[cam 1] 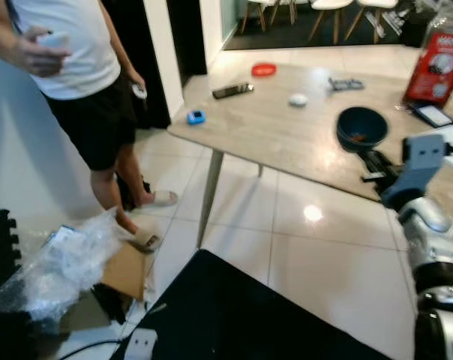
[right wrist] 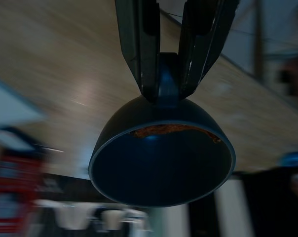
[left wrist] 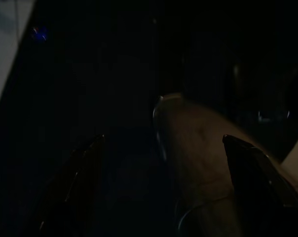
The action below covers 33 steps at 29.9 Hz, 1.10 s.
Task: Restocking fridge
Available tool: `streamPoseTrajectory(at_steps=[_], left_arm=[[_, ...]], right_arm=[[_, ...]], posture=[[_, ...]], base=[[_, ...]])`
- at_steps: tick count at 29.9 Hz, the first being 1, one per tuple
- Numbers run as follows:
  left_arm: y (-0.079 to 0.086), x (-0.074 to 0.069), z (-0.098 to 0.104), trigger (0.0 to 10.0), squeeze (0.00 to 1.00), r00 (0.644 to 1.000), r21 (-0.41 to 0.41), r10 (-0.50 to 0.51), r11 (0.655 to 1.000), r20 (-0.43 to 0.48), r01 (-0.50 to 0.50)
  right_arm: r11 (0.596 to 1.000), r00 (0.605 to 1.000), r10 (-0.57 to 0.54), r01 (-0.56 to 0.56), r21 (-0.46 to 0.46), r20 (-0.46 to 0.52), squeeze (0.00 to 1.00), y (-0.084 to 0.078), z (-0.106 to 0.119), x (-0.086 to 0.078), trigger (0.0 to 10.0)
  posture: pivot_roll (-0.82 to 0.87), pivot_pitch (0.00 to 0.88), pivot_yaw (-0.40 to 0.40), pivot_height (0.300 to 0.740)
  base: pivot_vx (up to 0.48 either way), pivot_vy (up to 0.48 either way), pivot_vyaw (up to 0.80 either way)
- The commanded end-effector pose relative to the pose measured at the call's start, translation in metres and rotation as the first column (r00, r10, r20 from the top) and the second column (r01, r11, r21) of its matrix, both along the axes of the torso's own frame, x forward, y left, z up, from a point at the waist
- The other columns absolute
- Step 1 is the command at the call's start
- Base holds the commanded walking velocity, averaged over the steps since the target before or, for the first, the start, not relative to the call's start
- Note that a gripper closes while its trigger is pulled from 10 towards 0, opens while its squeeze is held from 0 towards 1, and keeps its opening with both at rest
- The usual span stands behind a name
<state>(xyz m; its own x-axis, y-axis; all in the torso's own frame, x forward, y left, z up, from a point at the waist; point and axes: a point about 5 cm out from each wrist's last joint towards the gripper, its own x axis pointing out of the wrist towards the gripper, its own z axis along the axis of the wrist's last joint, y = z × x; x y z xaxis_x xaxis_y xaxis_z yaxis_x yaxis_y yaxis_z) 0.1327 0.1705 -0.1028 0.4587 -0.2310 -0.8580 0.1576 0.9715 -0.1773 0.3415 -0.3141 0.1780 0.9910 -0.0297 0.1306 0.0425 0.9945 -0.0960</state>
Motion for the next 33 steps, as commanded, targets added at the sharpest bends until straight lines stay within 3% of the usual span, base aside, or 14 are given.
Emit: streamPoseTrajectory(at_steps=[1,7,11,24,27,32,33], left_arm=[[0.006,-0.006,-0.002,10.0,0.0,1.0,0.019,-0.002,1.0,-0.026,0.002],[0.006,-0.006,-0.002,10.0,0.0,1.0,0.017,-0.005,1.0,-0.027,0.005],[0.006,-0.006,-0.002,10.0,0.0,1.0,0.017,-0.007,1.0,-0.028,0.008],[0.007,-0.006,-0.002,10.0,0.0,1.0,0.016,-0.014,1.0,-0.027,0.014],[0.007,-0.006,-0.001,10.0,0.0,1.0,0.014,-0.014,1.0,-0.026,0.015],[0.007,-0.006,-0.001,10.0,0.0,1.0,0.012,-0.016,1.0,-0.026,0.016],[0.007,-0.006,-0.001,10.0,0.0,1.0,0.012,-0.016,1.0,-0.026,0.016]], right_arm=[[1.0,0.999,-0.027,0.027,-0.004,-0.026,0.0,0.001,-0.01,-0.002,10.0],[0.989,0.986,-0.145,0.145,-0.008,-0.082,0.0,-0.017,-0.025,-0.013,10.0],[0.986,0.982,-0.164,0.164,-0.004,-0.092,0.0,-0.02,-0.028,-0.016,10.0],[0.965,0.962,-0.255,0.26,0.042,-0.094,0.0,-0.035,-0.035,-0.026,10.0],[0.953,0.95,-0.297,0.301,0.038,-0.097,0.0,-0.042,-0.036,-0.029,10.0],[0.885,0.875,-0.46,0.466,0.006,-0.15,0.0,-0.068,-0.042,-0.047,10.0],[0.885,0.875,-0.46,0.466,0.006,-0.15,0.0,-0.068,-0.042,-0.047,10.0]], posture=[[-0.03,0.0,0.088,0.74],[-0.04,0.0,0.09,0.74],[-0.04,0.0,0.09,0.74],[-0.04,0.0,0.099,0.74],[-0.04,0.0,0.1,0.74],[-0.04,0.0,0.099,0.74],[-0.04,0.0,0.099,0.74]], base=[[0.0,0.0,0.0],[0.0,0.0,0.0],[0.0,0.0,0.0],[0.0,0.0,-0.8],[0.0,0.0,-0.8],[0.0,0.0,-0.8],[0.0,0.0,-0.8]])
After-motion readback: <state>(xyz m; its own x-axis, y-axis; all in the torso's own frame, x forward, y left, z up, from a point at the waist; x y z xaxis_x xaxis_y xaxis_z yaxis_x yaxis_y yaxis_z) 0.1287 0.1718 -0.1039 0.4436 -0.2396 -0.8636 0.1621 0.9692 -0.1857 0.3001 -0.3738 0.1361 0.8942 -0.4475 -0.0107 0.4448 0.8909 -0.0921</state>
